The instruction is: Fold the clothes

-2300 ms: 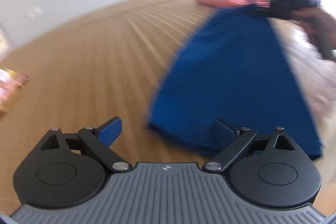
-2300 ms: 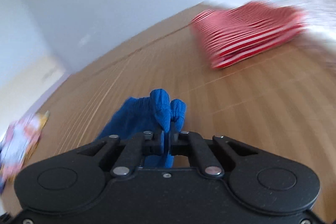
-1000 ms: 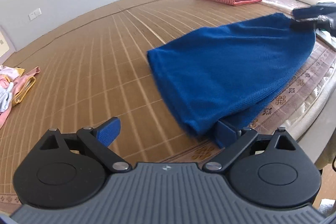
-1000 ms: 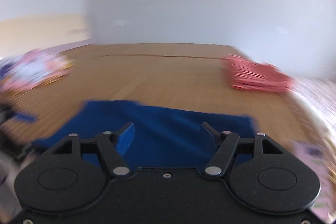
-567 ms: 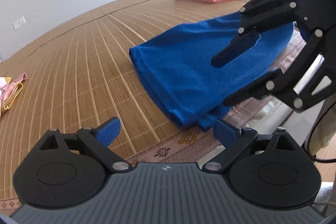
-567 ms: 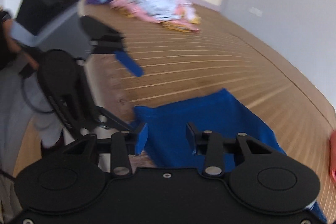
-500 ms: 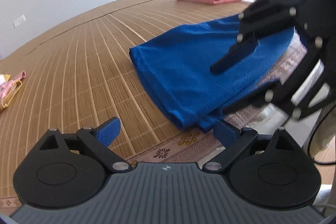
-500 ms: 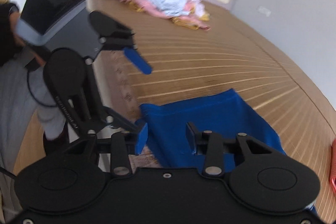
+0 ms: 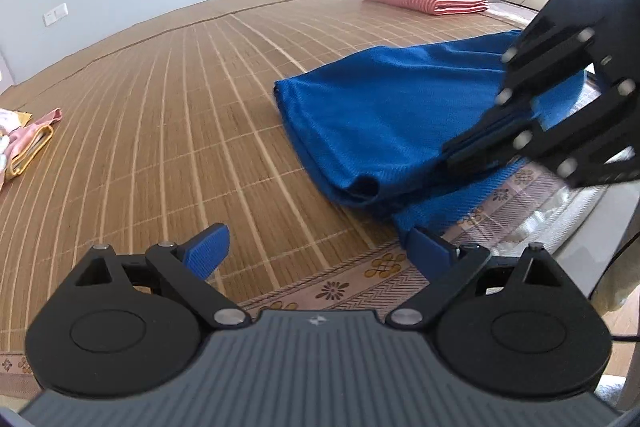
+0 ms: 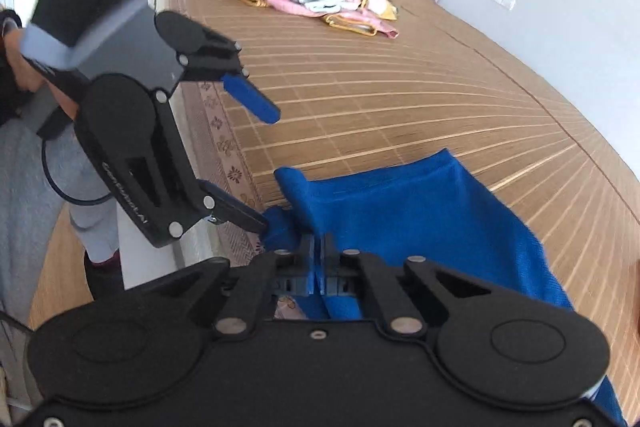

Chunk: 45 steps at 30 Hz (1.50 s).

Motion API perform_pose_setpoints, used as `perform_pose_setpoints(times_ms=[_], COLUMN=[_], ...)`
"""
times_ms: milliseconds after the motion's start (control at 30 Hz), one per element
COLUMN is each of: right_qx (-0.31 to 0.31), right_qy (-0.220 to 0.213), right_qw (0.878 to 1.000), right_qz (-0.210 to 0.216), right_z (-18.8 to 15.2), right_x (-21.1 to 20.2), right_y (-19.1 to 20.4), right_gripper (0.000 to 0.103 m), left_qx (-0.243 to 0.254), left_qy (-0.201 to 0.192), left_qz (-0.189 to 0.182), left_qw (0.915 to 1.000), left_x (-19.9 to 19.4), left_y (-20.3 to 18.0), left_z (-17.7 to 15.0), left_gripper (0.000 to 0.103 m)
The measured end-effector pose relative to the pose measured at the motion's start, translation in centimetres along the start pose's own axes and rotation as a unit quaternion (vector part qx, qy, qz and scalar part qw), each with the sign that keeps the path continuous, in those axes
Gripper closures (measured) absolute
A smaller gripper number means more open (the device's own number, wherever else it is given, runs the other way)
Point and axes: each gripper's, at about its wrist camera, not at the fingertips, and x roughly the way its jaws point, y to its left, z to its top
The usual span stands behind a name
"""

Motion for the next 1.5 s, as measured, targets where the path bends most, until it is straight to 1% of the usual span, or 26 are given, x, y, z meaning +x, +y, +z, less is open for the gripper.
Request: perform_pose_setpoints(times_ms=[67,167,300,333,433,533,600,633,667,767,867,933,1000,1067,1100,1167,1267,1367,1400,1433,1467,1500], right_qx=[-0.017,-0.038,-0.079,-0.085,-0.072,-0.05,-0.026,-0.013,0.0,0.039,0.067,0.079,0.077,0.061,0.05,0.032,0.022,0.023,0.032,0.045,0.059,0.076], right_qy=[0.0,0.009,0.04,0.042,0.031,0.025,0.018,0.014,0.01,-0.002,-0.011,-0.021,-0.029,-0.034,-0.036,-0.037,-0.03,-0.023,-0.027,-0.027,-0.026,-0.026], right_qw=[1.0,0.999,0.996,0.995,0.997,0.998,0.999,1.0,1.0,0.999,0.997,0.996,0.996,0.997,0.998,0.999,0.999,0.999,0.999,0.999,0.998,0.997], right_qz=[-0.01,-0.009,-0.012,-0.014,-0.02,-0.021,-0.022,-0.023,-0.025,-0.03,-0.045,-0.038,-0.025,-0.016,-0.015,-0.015,-0.017,-0.021,-0.016,-0.007,0.002,0.007], right_z=[0.0,-0.1,-1.0,-1.2,-1.4,-1.7,-2.0,-2.2,-2.3,-2.9,-3.5,-3.6,-3.3,-2.7,-2.4,-1.7,-0.8,-0.2,-0.1,0.0,0.0,0.0], right_x=[-0.9,-1.1,0.7,1.0,0.9,0.3,-0.4,-0.7,-1.1,-2.2,-3.1,-3.3,-3.1,-2.3,-1.7,-0.5,1.0,2.1,2.3,2.5,2.7,2.9], right_y=[0.2,0.9,2.4,2.7,2.7,2.3,1.7,1.4,1.1,0.1,-0.5,-0.5,0.0,0.9,1.3,2.0,2.6,2.6,2.3,1.9,1.6,1.2], right_gripper=[0.099,0.099,0.099,0.099,0.099,0.094,0.088,0.079,0.073,0.072,0.069,0.069,0.067,0.061,0.06,0.057,0.052,0.052,0.053,0.059,0.073,0.083], left_qx=[-0.005,-0.009,-0.014,-0.015,-0.018,-0.016,-0.016,-0.015,-0.015,-0.025,-0.043,-0.054,-0.073,-0.095,-0.105,-0.115,-0.112,-0.114,-0.117,-0.118,-0.119,-0.12], left_qy=[0.001,0.002,0.004,0.004,0.005,0.006,0.006,0.003,0.0,-0.015,-0.029,-0.039,-0.045,-0.049,-0.049,-0.047,-0.046,-0.047,-0.047,-0.047,-0.047,-0.048], left_qz=[0.001,0.004,0.004,0.004,0.003,0.006,0.01,0.016,0.022,0.039,0.041,0.037,0.031,0.027,0.022,0.016,0.006,-0.013,-0.019,-0.023,-0.025,-0.025], left_qw=[1.0,1.0,0.9999,0.9999,0.9998,0.9998,0.9998,0.9998,0.9996,0.9988,0.9978,0.9971,0.9959,0.9939,0.993,0.9922,0.9926,0.9923,0.9919,0.9916,0.9914,0.9913], left_x=[0.0,-0.1,-0.2,-0.2,-0.3,-0.4,-0.6,-0.8,-1.0,-1.9,-2.9,-3.6,-4.0,-4.2,-4.2,-4.1,-3.9,-3.6,-3.5,-3.5,-3.4,-3.4], left_y=[0.2,0.3,0.4,0.5,0.6,0.5,0.5,0.6,0.7,1.4,2.2,2.8,3.5,4.2,4.4,4.7,4.6,4.4,4.4,4.4,4.4,4.3], left_z=[0.0,-0.1,-0.1,-0.1,-0.1,-0.1,-0.1,0.0,0.1,0.5,0.9,1.0,1.0,0.9,0.9,0.8,0.6,0.4,0.3,0.2,0.2,0.1], left_gripper=[0.005,0.005,0.005,0.005,0.005,0.005,0.005,0.005,0.005,0.005,0.005,0.005,0.005,0.005,0.005,0.005,0.005,0.005,0.005,0.005,0.005,0.005])
